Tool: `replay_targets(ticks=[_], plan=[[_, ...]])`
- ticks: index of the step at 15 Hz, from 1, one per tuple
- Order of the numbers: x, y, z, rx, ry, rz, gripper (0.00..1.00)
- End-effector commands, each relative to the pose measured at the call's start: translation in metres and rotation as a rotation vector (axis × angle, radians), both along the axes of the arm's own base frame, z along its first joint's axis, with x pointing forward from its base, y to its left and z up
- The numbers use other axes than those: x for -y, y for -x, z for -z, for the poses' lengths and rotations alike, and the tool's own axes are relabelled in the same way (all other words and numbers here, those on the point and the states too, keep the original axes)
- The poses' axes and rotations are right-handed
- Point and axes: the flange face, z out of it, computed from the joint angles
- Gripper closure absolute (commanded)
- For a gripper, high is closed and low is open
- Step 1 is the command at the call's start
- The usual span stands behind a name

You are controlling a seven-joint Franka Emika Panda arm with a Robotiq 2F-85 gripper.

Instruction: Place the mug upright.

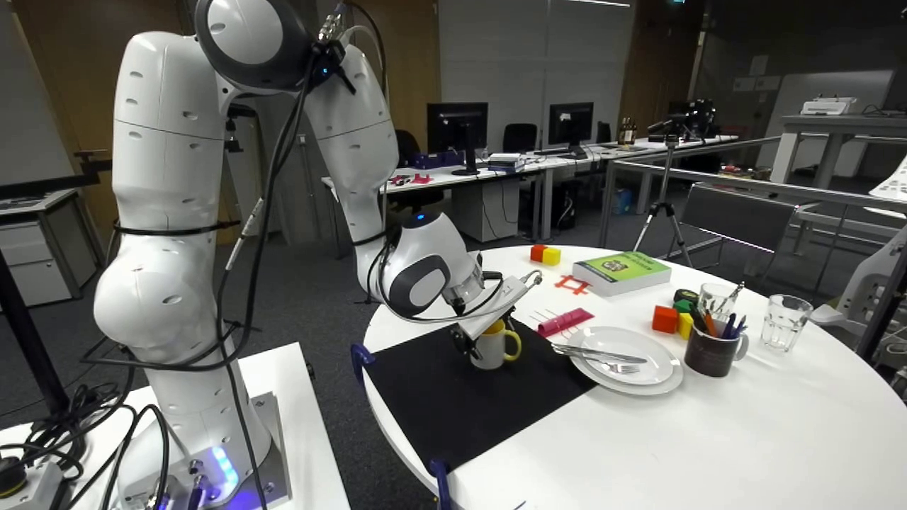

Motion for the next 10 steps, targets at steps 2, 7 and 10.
replay_targets(ticks=[2, 7, 10], plan=[[0.008, -0.005, -0.028, 0.032, -0.002, 0.023, 0.0], [0.009, -0.032, -0.048, 0.074, 0.02, 0.007, 0.0], [0.009, -0.057, -0.057, 0.085, 0.043, -0.01, 0.0]])
